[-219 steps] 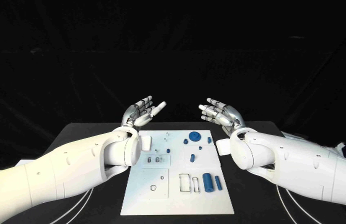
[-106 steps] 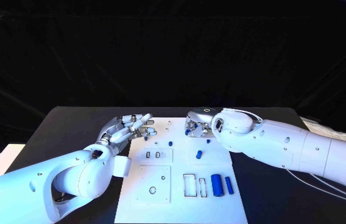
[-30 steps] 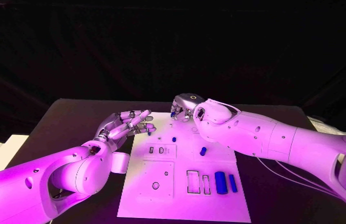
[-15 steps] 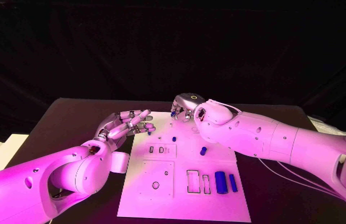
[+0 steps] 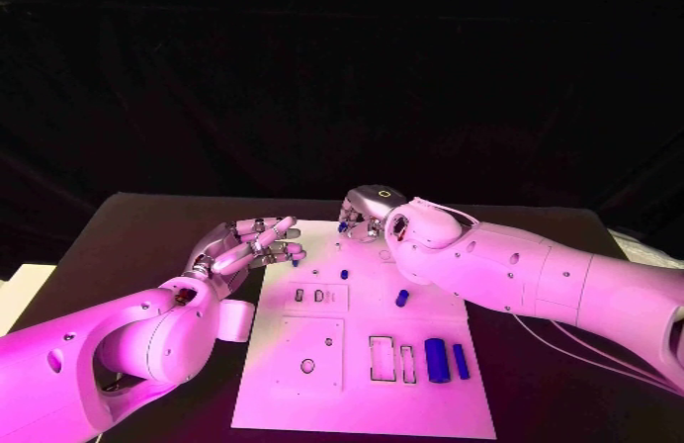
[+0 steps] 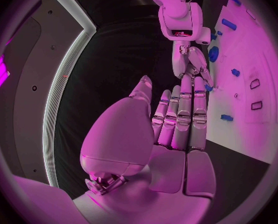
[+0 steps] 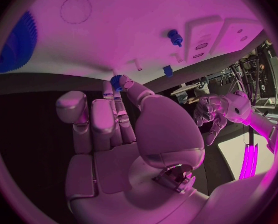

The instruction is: Assemble the parts on the task board

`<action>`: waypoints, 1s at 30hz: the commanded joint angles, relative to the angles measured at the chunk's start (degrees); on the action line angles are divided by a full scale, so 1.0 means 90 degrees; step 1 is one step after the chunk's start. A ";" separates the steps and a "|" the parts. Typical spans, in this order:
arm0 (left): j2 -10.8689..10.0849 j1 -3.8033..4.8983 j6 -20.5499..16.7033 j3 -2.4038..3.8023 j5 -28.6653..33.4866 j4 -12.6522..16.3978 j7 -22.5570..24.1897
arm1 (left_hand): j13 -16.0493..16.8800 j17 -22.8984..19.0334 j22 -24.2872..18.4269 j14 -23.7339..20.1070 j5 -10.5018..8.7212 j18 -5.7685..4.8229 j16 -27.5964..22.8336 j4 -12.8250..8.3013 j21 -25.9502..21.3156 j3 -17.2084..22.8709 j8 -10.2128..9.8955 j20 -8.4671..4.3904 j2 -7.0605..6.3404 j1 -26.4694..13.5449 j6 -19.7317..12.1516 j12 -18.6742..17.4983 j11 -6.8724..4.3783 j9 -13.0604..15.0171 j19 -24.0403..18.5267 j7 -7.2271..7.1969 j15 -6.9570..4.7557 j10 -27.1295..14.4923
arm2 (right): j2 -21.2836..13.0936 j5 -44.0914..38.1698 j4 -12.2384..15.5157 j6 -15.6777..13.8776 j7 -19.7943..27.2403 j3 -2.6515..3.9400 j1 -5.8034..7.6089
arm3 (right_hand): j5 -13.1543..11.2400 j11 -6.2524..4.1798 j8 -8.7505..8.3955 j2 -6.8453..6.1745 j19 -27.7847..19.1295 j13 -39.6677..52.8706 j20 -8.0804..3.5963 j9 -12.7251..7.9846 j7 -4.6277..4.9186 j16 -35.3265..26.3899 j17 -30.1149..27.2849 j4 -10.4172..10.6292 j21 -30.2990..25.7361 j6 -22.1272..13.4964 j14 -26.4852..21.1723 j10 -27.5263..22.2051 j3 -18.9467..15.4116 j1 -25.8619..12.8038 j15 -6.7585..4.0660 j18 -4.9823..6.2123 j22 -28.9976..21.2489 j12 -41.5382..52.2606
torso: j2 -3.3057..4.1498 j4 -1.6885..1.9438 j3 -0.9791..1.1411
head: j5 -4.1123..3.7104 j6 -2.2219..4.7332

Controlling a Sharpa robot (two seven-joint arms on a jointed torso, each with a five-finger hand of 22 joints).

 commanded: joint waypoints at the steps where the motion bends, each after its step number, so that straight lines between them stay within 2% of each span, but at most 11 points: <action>1: 0.0004 0.0009 0.0125 0.0006 0.0005 0.0003 0.0033 | -0.0004 0.0008 -0.0010 -0.0037 -0.0013 0.0059 -0.0038 -0.0032 -0.0033 -0.0003 -0.0025 0.0015 0.0050 0.0030 -0.0001 -0.0027 0.0042 -0.0003 -0.0044 0.0045 -0.0008 -0.0015 | -0.0026 -0.0085 0.0022 0.0092 -0.0056 -0.0017 -0.0032 | -0.0023 0.0014 -0.0013 -0.0043 -0.0032 -0.0001 -0.0001 0.0006 0.0015 0.0023 0.0010 0.0041 0.0029 0.0043 0.0149 -0.0022 0.0003 0.0004 0.0028 -0.0050 0.0001 -0.0004 | 0.0003 0.0008 -0.0005 | -0.0005 0.0000; 13: -0.0001 0.0009 0.0128 0.0006 0.0005 -0.0007 0.0031 | -0.0005 0.0013 -0.0012 -0.0041 -0.0014 0.0060 -0.0044 -0.0041 -0.0036 -0.0001 -0.0029 0.0016 0.0051 0.0035 -0.0003 -0.0031 0.0043 -0.0003 -0.0047 0.0045 -0.0007 -0.0017 | -0.0092 -0.0108 0.0103 0.0017 -0.0081 -0.0016 -0.0057 | -0.0023 0.0014 -0.0013 -0.0051 -0.0033 0.0000 -0.0002 0.0007 0.0014 0.0023 0.0008 0.0046 0.0031 0.0043 0.0148 -0.0022 0.0002 0.0000 0.0028 -0.0049 0.0003 -0.0003 | 0.0006 0.0013 -0.0006 | -0.0011 -0.0013; 16: -0.0004 0.0009 0.0130 0.0006 0.0005 -0.0005 0.0025 | -0.0005 0.0013 -0.0012 -0.0041 -0.0014 0.0060 -0.0044 -0.0041 -0.0036 -0.0001 -0.0029 0.0016 0.0051 0.0035 -0.0003 -0.0031 0.0043 -0.0003 -0.0047 0.0045 -0.0007 -0.0017 | -0.0085 -0.0094 0.0092 0.0003 -0.0089 -0.0016 -0.0060 | -0.0038 0.0028 -0.0043 -0.0131 -0.0084 -0.0006 0.0000 -0.0001 0.0035 -0.0013 -0.0054 0.0068 -0.0013 -0.0006 0.0127 -0.0069 -0.0016 -0.0024 0.0039 -0.0034 -0.0076 -0.0017 | 0.0010 0.0011 -0.0012 | -0.0008 -0.0007; 19: -0.0006 0.0009 0.0127 0.0006 0.0005 -0.0002 0.0022 | -0.0005 0.0014 -0.0012 -0.0043 -0.0014 0.0060 -0.0047 -0.0044 -0.0037 -0.0001 -0.0030 0.0017 0.0050 0.0036 -0.0004 -0.0032 0.0043 -0.0003 -0.0048 0.0045 -0.0007 -0.0018 | -0.0067 -0.0060 0.0065 -0.0012 -0.0094 -0.0016 -0.0062 | -0.0178 0.0131 -0.0103 -0.0345 -0.0351 -0.0025 0.0055 -0.0084 0.0178 -0.0270 -0.0412 0.0144 -0.0311 -0.0383 0.0010 -0.0405 -0.0130 -0.0103 0.0132 0.0041 -0.0552 -0.0045 | 0.0010 0.0007 -0.0013 | -0.0008 -0.0006; 21: -0.0005 0.0009 0.0126 0.0006 0.0005 -0.0001 0.0018 | -0.0005 0.0014 -0.0012 -0.0043 -0.0014 0.0060 -0.0047 -0.0044 -0.0037 -0.0001 -0.0030 0.0017 0.0050 0.0036 -0.0004 -0.0032 0.0043 -0.0003 -0.0048 0.0045 -0.0007 -0.0018 | -0.0056 -0.0043 0.0050 -0.0021 -0.0099 -0.0016 -0.0062 | -0.0206 0.0241 -0.0110 -0.0501 -0.0588 -0.0027 0.0128 -0.0145 0.0299 -0.0486 -0.0703 0.0208 -0.0598 -0.0971 -0.0073 -0.0754 -0.0314 -0.0122 0.0214 0.0113 -0.0984 -0.0036 | 0.0008 0.0010 -0.0014 | -0.0016 -0.0002; 22: -0.0005 0.0009 0.0126 0.0006 0.0005 -0.0001 0.0017 | -0.0005 0.0016 -0.0013 -0.0047 -0.0016 0.0059 -0.0052 -0.0048 -0.0040 -0.0001 -0.0034 0.0018 0.0049 0.0036 -0.0007 -0.0036 0.0045 -0.0004 -0.0051 0.0046 -0.0005 -0.0021 | -0.0054 -0.0035 0.0047 -0.0030 -0.0100 -0.0016 -0.0062 | -0.0208 0.0270 -0.0110 -0.0531 -0.0658 -0.0024 0.0157 -0.0137 0.0311 -0.0560 -0.0803 0.0241 -0.0691 -0.1139 -0.0097 -0.0878 -0.0402 -0.0096 0.0227 0.0138 -0.1115 -0.0023 | 0.0007 0.0014 -0.0016 | -0.0021 -0.0001; 25: -0.0009 0.0009 0.0128 0.0006 0.0005 0.0000 0.0008 | -0.0005 0.0016 -0.0014 -0.0047 -0.0016 0.0059 -0.0052 -0.0048 -0.0040 -0.0001 -0.0034 0.0018 0.0049 0.0036 -0.0007 -0.0036 0.0045 -0.0004 -0.0051 0.0046 -0.0005 -0.0021 | -0.0074 -0.0003 0.0065 -0.0129 -0.0079 -0.0017 -0.0061 | -0.0178 0.0286 -0.0096 -0.0535 -0.0723 -0.0015 0.0186 -0.0119 0.0322 -0.0664 -0.0943 0.0309 -0.0806 -0.1290 -0.0119 -0.1024 -0.0564 -0.0002 0.0244 0.0169 -0.1271 0.0012 | 0.0011 0.0019 -0.0017 | -0.0026 -0.0003; 28: -0.0012 0.0009 0.0134 0.0006 0.0005 -0.0007 0.0003 | -0.0005 0.0016 -0.0014 -0.0047 -0.0016 0.0059 -0.0052 -0.0048 -0.0040 -0.0001 -0.0034 0.0018 0.0049 0.0036 -0.0007 -0.0036 0.0045 -0.0004 -0.0051 0.0046 -0.0005 -0.0021 | -0.0181 0.0056 0.0189 -0.0286 -0.0024 -0.0015 -0.0062 | -0.0066 0.0265 -0.0059 -0.0488 -0.0670 0.0004 0.0183 -0.0091 0.0300 -0.0665 -0.0944 0.0350 -0.0774 -0.1199 -0.0103 -0.0953 -0.0631 0.0087 0.0229 0.0162 -0.1216 0.0099 | 0.0009 0.0021 -0.0013 | -0.0039 0.0007; 30: -0.0019 0.0009 0.0137 0.0006 0.0005 -0.0012 0.0001 | -0.0005 0.0016 -0.0014 -0.0047 -0.0016 0.0059 -0.0052 -0.0048 -0.0040 -0.0001 -0.0034 0.0018 0.0049 0.0036 -0.0007 -0.0036 0.0045 -0.0004 -0.0051 0.0046 -0.0005 -0.0021 | -0.0334 0.0135 0.0356 -0.0408 0.0017 -0.0007 -0.0061 | 0.0012 0.0227 -0.0023 -0.0445 -0.0541 0.0031 0.0165 -0.0067 0.0272 -0.0522 -0.0750 0.0373 -0.0628 -0.1077 -0.0041 -0.0776 -0.0642 0.0145 0.0204 0.0125 -0.0992 0.0213 | 0.0005 0.0016 -0.0010 | -0.0041 0.0014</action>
